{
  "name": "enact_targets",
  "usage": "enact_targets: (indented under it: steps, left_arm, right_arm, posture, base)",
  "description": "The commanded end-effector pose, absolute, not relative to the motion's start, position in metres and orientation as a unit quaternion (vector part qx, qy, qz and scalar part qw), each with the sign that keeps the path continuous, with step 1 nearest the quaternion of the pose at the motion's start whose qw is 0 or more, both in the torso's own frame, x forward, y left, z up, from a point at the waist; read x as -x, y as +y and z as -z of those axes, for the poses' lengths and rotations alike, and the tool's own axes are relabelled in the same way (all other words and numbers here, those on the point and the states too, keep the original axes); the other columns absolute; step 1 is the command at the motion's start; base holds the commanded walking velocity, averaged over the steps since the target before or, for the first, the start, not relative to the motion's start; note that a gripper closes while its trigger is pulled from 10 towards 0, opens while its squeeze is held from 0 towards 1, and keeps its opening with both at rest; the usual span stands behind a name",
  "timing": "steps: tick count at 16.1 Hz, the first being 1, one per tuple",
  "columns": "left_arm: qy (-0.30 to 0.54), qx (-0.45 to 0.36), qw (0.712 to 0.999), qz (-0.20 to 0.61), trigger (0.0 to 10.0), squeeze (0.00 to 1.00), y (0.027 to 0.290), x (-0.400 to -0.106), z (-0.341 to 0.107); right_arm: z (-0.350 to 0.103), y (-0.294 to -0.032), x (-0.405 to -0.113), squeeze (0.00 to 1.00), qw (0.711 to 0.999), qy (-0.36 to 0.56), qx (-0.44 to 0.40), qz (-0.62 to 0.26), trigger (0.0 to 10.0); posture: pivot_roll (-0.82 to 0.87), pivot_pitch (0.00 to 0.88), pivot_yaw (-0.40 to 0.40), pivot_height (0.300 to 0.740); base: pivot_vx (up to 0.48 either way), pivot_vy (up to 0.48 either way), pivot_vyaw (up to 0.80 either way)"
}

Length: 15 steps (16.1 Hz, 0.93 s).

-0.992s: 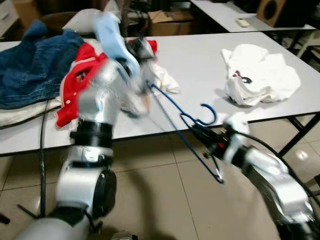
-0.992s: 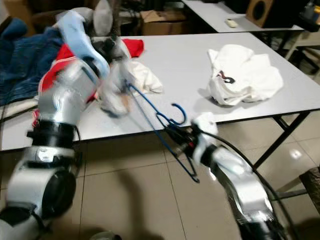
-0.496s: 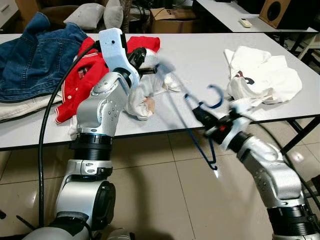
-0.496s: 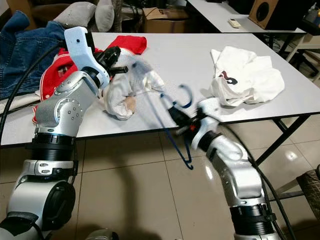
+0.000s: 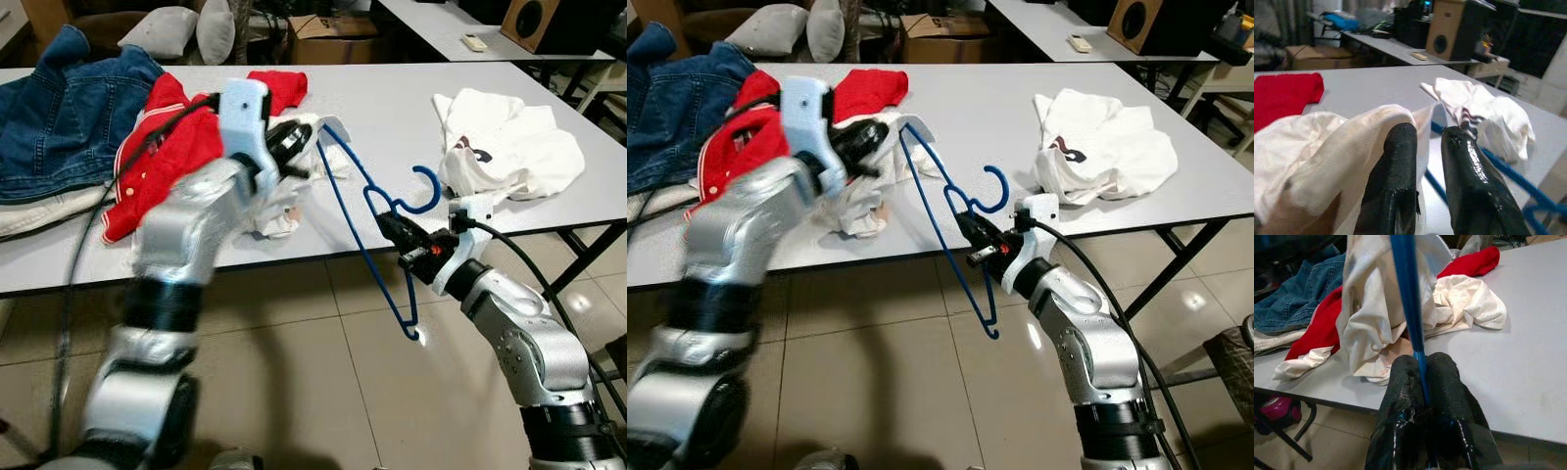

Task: Hang hanger

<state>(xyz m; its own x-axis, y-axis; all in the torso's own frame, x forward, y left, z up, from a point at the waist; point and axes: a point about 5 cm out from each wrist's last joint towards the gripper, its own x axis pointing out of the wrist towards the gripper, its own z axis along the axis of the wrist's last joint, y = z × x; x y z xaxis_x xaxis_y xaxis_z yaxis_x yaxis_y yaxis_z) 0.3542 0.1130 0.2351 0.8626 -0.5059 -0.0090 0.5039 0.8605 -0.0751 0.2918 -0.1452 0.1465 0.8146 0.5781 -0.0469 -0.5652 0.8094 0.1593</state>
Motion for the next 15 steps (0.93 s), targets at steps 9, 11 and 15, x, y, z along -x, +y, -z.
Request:
enact_targets:
  steps: [9,11,15]
  left_arm:
    - [0.069,-0.120,0.962,0.237,10.0,0.00,0.123,-0.336,-0.183]
    - [0.072,-0.109,0.964,0.231,10.0,0.00,0.116,-0.337,-0.179]
    - [-0.003,-0.147,0.972,0.186,10.0,0.00,0.119,-0.338,-0.187]
  right_arm:
    - [-0.154,-0.144,-0.297,0.00,0.945,0.043,-0.074,-0.316,10.0]
    - [-0.155,-0.145,-0.297,0.00,0.946,0.041,-0.074,-0.312,10.0]
    - [-0.156,-0.146,-0.295,0.00,0.948,0.037,-0.075,-0.308,10.0]
  posture:
    - [-0.01,0.000,-0.076,0.740]
    - [-0.02,0.000,-0.064,0.740]
    - [-0.03,0.000,-0.052,0.740]
  base:
    - [0.000,0.000,0.00]
    - [0.000,0.000,0.00]
    - [0.000,0.000,0.00]
